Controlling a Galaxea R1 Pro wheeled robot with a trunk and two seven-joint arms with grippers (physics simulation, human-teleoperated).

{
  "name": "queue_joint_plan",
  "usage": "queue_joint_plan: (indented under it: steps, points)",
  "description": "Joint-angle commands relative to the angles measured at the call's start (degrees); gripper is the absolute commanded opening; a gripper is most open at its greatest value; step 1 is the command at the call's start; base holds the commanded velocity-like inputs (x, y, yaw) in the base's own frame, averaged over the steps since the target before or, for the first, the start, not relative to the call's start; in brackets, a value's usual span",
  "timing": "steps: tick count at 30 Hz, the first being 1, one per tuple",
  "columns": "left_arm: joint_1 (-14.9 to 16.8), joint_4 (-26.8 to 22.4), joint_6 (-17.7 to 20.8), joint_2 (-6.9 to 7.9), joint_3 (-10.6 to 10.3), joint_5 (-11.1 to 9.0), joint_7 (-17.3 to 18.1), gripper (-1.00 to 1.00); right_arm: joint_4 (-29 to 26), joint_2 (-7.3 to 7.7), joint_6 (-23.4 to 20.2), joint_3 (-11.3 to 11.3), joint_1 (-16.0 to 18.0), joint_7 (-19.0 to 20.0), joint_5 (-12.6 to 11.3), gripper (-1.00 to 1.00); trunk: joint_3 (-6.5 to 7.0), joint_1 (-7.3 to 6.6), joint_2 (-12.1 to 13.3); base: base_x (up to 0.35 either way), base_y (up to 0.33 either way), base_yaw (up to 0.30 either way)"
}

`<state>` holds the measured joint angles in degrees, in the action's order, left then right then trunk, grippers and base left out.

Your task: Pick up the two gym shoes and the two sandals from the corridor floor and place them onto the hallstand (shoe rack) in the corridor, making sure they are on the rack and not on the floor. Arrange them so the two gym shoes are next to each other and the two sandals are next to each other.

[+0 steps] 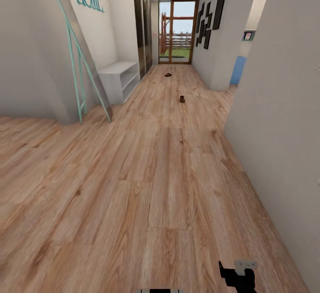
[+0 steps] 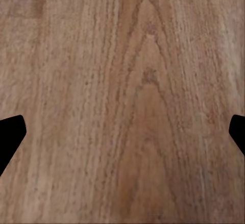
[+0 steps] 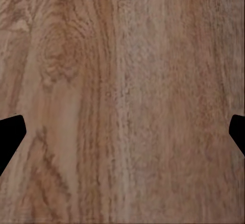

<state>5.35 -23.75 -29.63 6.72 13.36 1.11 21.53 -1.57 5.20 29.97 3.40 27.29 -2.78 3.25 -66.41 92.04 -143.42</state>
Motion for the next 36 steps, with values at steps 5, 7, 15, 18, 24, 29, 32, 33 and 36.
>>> queue_joint_plan:
  steps: [5,7,15,18,24,29,32,33,36]
  points:
    - [0.0,0.0,-0.1,-0.04,0.6,0.1,0.5,1.00,0.1,-0.01,0.2,0.3,0.0,-0.1,0.4,1.00,-0.05,0.02,0.0,0.339,0.000,-0.243]
    - [0.0,0.1,-0.1,-0.04,0.6,0.1,0.5,1.00,0.1,-0.01,0.2,0.3,0.0,-0.1,0.4,1.00,-0.05,0.02,0.0,0.339,0.000,-0.092]
    - [0.0,0.1,-0.1,-0.04,0.7,0.1,0.5,1.00,0.1,0.20,0.2,0.4,0.0,0.0,0.4,1.00,-0.05,0.02,0.0,0.339,0.000,-0.022]
    - [0.1,0.1,-0.1,-0.04,0.7,0.1,0.5,1.00,0.1,0.32,0.2,0.4,0.0,0.1,0.4,1.00,-0.05,0.02,0.0,0.338,0.000,-0.003]
    - [0.0,0.1,-0.1,-0.04,0.7,0.1,0.5,1.00,0.1,0.34,0.2,0.3,-0.1,0.1,0.4,1.00,-0.05,0.02,0.0,0.339,0.000,-0.001]
    - [0.0,0.1,-0.1,-0.04,0.8,0.1,0.5,1.00,0.1,0.34,0.2,0.4,-0.2,0.0,0.4,1.00,-0.05,0.02,0.0,0.339,0.045,0.000]
    - [0.0,0.1,-0.1,-0.04,0.8,0.0,0.5,1.00,0.1,0.29,0.2,0.4,-0.2,-0.1,0.4,1.00,-0.05,0.02,0.0,0.339,0.083,0.000]
    - [0.1,0.1,-0.1,-0.04,0.8,0.0,0.5,1.00,0.1,0.24,0.2,0.3,-0.2,-0.1,0.4,1.00,-0.05,0.02,0.0,0.339,0.087,0.000]
    - [0.0,0.1,-0.1,-0.04,0.8,0.0,0.5,1.00,0.1,0.20,0.2,0.3,-0.2,-0.1,0.4,1.00,-0.05,0.02,0.0,0.339,0.088,0.000]
